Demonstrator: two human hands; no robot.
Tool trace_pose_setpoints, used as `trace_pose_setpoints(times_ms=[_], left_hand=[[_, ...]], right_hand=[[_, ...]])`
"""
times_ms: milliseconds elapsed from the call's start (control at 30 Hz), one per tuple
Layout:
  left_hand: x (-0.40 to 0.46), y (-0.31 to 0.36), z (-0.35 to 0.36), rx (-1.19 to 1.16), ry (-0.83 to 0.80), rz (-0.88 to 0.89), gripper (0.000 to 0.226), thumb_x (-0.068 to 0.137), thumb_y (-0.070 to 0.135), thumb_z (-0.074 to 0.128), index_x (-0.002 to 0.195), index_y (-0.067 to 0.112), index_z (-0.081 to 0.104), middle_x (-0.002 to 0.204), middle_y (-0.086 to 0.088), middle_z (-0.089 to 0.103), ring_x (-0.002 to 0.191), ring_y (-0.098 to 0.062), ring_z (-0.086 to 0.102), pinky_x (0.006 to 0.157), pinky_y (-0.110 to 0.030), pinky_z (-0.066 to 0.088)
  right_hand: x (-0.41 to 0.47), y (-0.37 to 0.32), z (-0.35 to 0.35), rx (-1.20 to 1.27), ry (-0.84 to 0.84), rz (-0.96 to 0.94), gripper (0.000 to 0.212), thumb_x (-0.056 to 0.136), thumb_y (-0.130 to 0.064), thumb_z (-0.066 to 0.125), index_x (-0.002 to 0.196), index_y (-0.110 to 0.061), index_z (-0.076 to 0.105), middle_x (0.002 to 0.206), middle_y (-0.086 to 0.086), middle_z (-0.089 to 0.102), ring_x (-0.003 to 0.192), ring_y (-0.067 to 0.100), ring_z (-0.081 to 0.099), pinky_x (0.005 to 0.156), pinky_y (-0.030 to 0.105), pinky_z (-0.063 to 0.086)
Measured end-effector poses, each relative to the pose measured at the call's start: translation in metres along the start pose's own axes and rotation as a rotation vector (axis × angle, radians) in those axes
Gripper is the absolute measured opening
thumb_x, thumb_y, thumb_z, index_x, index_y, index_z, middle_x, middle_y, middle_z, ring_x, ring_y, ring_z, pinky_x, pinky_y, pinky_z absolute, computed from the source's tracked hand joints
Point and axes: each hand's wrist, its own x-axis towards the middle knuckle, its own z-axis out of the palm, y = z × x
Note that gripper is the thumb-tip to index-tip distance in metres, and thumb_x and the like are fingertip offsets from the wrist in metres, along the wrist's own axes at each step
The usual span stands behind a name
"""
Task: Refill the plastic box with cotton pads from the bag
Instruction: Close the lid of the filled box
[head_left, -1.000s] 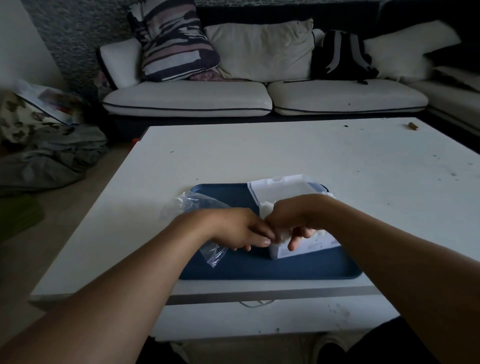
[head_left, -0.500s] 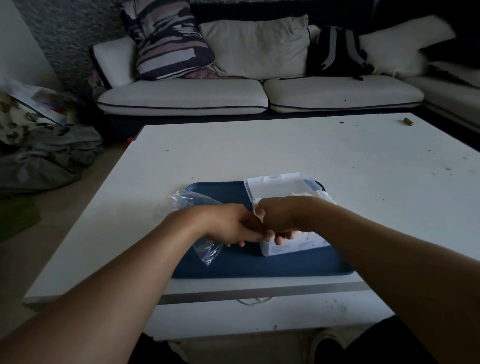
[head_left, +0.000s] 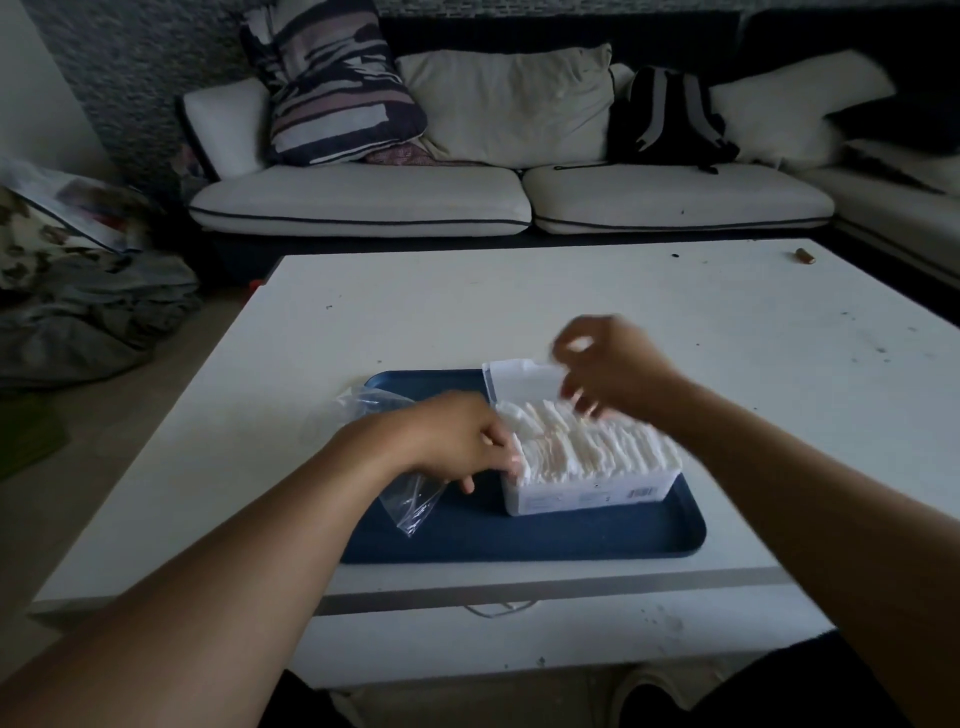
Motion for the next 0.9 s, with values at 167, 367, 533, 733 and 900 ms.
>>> trace_pose_setpoints(times_ms=[167,367,533,733,900], left_hand=[[0.017,0.033,0.02,-0.003,0.584,0.032,0.041,0.101,0.045,0.051,0.123,0.013,0.062,0.126,-0.003,0.063,0.114,-0.018,0.059,0.098,-0.034,0.048],[0.053,0.025,0.065,0.071,0.206,-0.226,0.079,0.104,0.057,0.011,0.158,0.005,-0.015,0.166,-0.012,-0.024,0.153,-0.024,-0.024,0.126,-0.04,-0.008],[0.067,-0.004,0.066,0.11,0.182,-0.175,0.086,0.092,0.063,-0.018,0.16,0.01,-0.012,0.165,-0.01,-0.025,0.149,-0.024,-0.032,0.125,-0.045,-0.011],[0.064,0.001,0.061,-0.026,0.256,-0.238,0.071,0.105,0.055,0.012,0.159,0.019,-0.017,0.165,-0.001,-0.029,0.153,-0.027,-0.023,0.124,-0.051,0.007],[0.068,0.001,0.06,-0.494,0.462,-0.228,0.085,0.098,0.067,0.022,0.161,0.019,-0.009,0.171,-0.001,-0.003,0.156,-0.023,0.011,0.124,-0.044,0.018]], right_hand=[[0.027,0.068,-0.007,-0.214,0.143,0.228,0.066,0.099,-0.061,0.031,0.105,-0.004,0.063,0.107,0.019,0.068,0.092,0.032,0.064,0.079,0.035,0.048],[0.019,0.076,0.044,-0.172,0.082,0.237,0.089,0.09,-0.076,0.02,0.154,-0.014,0.024,0.16,0.013,0.029,0.146,0.031,0.028,0.118,0.05,0.027],[0.011,0.067,0.067,-0.514,0.03,0.094,0.081,0.097,-0.067,0.007,0.16,-0.016,0.002,0.167,0.008,-0.01,0.153,0.022,-0.015,0.124,0.046,-0.007],[0.015,0.06,0.06,-0.321,0.127,0.186,0.078,0.099,-0.064,0.021,0.158,-0.013,0.013,0.167,0.012,0.006,0.152,0.033,0.012,0.118,0.046,0.024],[0.042,0.062,0.023,0.649,0.16,0.581,0.053,0.098,-0.046,0.039,0.117,-0.002,0.063,0.117,0.022,0.067,0.09,0.033,0.064,0.084,0.041,0.053]])
